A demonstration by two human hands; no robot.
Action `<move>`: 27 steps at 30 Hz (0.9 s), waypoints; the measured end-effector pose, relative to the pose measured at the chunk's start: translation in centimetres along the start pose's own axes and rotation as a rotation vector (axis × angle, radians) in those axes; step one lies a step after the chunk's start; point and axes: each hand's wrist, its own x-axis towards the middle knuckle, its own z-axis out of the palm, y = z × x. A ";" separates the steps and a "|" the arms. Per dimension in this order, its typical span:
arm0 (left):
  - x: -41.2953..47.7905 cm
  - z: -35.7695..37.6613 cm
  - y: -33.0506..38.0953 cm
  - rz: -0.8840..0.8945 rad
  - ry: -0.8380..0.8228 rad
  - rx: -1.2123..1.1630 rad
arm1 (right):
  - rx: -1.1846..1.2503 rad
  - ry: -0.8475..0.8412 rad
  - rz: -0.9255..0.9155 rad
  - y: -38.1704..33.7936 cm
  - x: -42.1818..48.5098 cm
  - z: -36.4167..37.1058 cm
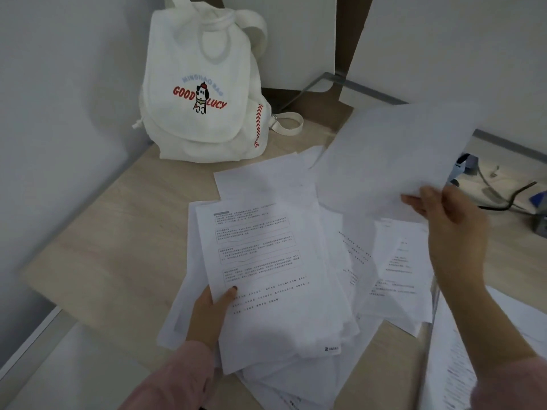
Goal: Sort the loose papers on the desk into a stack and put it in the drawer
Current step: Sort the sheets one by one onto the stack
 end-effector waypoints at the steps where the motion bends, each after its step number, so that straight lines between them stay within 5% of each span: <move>1: 0.0 0.0 0.1 -0.007 -0.004 -0.002 | -0.041 -0.022 -0.038 -0.4 -0.9 -0.3; 8: -0.3 0.4 0.6 -0.040 -0.025 -0.020 | -0.303 -0.311 -0.278 5.3 -7.7 0.9; 18: -1.2 0.7 1.5 -0.149 -0.081 -0.179 | -0.356 -0.457 -0.202 10.5 -12.3 1.7; 27: -1.3 1.1 1.3 -0.086 -0.066 -0.066 | -0.329 -0.518 -0.082 11.7 -13.5 2.4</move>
